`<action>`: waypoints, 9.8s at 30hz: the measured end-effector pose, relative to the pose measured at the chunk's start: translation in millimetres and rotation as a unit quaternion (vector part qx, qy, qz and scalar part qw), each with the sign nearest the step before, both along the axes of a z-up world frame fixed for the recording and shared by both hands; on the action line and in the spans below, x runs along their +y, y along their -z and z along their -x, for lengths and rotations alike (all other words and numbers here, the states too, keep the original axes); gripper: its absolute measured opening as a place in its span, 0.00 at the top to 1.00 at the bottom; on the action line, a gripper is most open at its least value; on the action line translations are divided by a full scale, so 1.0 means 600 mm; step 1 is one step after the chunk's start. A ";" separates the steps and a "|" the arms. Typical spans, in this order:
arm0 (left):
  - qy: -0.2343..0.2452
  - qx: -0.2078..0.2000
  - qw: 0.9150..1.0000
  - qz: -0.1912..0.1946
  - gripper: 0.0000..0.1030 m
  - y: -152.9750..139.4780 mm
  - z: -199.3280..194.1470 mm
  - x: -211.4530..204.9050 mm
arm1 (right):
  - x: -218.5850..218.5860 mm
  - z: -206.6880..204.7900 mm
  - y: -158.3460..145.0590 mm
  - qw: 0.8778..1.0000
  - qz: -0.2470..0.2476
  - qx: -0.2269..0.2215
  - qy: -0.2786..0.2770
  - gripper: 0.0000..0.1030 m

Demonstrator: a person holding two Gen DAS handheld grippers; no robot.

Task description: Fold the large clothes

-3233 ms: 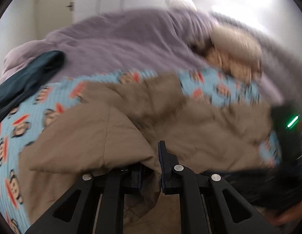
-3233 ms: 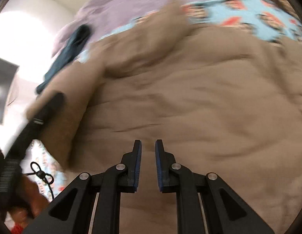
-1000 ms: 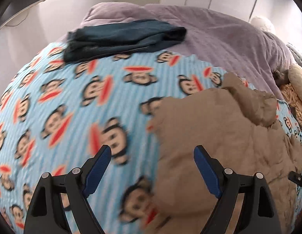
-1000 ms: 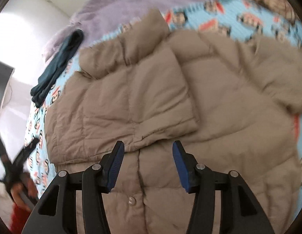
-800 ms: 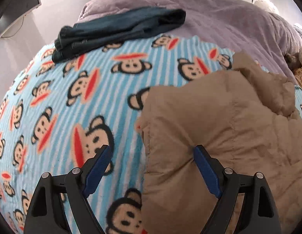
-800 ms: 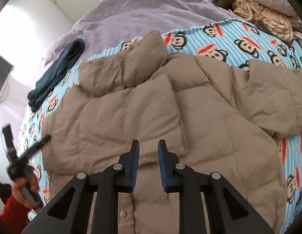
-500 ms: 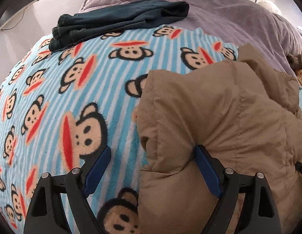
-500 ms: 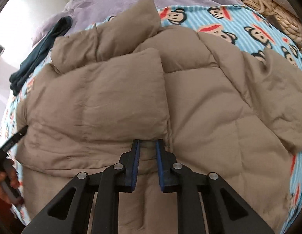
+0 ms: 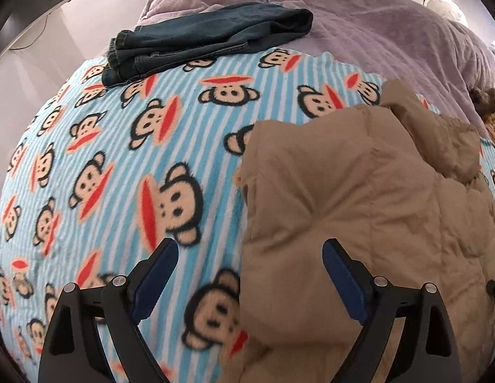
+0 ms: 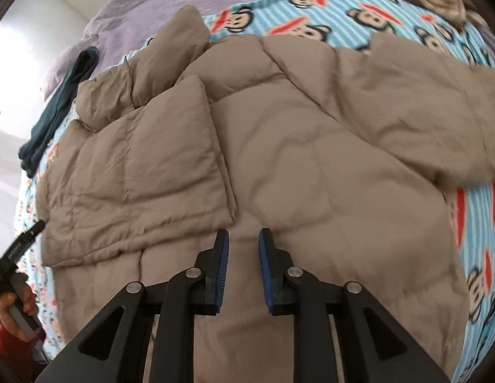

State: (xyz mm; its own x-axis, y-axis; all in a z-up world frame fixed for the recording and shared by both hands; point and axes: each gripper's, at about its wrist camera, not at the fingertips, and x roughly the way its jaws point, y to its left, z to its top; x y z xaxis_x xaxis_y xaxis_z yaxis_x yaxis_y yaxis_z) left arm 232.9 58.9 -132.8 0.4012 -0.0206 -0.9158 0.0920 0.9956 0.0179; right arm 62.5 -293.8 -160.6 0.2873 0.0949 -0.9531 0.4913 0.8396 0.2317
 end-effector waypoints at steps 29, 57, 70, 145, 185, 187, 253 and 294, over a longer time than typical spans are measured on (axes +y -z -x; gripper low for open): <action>0.154 0.058 0.986 0.034 0.00 -0.067 0.260 -0.348 | -0.179 0.253 -0.070 0.983 -0.097 -0.057 0.146 0.17; 0.154 0.068 0.986 0.011 0.00 -0.032 0.246 -0.461 | -0.564 0.221 0.048 0.857 -0.269 -0.246 0.365 0.16; 0.118 0.044 0.992 0.022 0.00 -0.051 0.201 -0.409 | -0.552 0.161 -0.075 0.903 -0.178 -0.254 0.298 0.93; 0.057 0.119 0.897 0.423 0.00 0.031 0.003 -0.156 | 0.018 0.013 -0.062 0.985 -0.055 -0.038 -0.159 0.29; 0.119 0.030 0.977 0.173 0.83 -0.046 0.061 -0.177 | -0.183 0.051 0.006 0.985 -0.150 -0.061 0.051 0.85; 0.113 0.035 0.983 0.140 0.83 -0.019 0.052 -0.195 | -0.182 0.052 0.003 0.986 -0.147 -0.058 0.048 0.84; 0.065 0.039 0.994 0.078 0.83 -0.010 0.036 -0.163 | -0.232 0.100 -0.048 0.998 0.067 -0.002 -0.019 0.76; 0.037 0.070 0.997 0.003 0.00 -0.129 0.411 -0.164 | -0.140 0.317 -0.131 0.996 -0.066 0.030 -0.055 0.00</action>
State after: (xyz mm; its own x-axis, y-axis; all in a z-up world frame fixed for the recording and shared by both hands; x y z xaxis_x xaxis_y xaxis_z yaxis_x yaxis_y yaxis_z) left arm -13.9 -39.5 -55.4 0.2676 -0.0501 -0.9622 0.1664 0.9860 -0.0051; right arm -127.6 -378.0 -81.8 0.2118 0.2477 -0.9454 0.4141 0.8535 0.3164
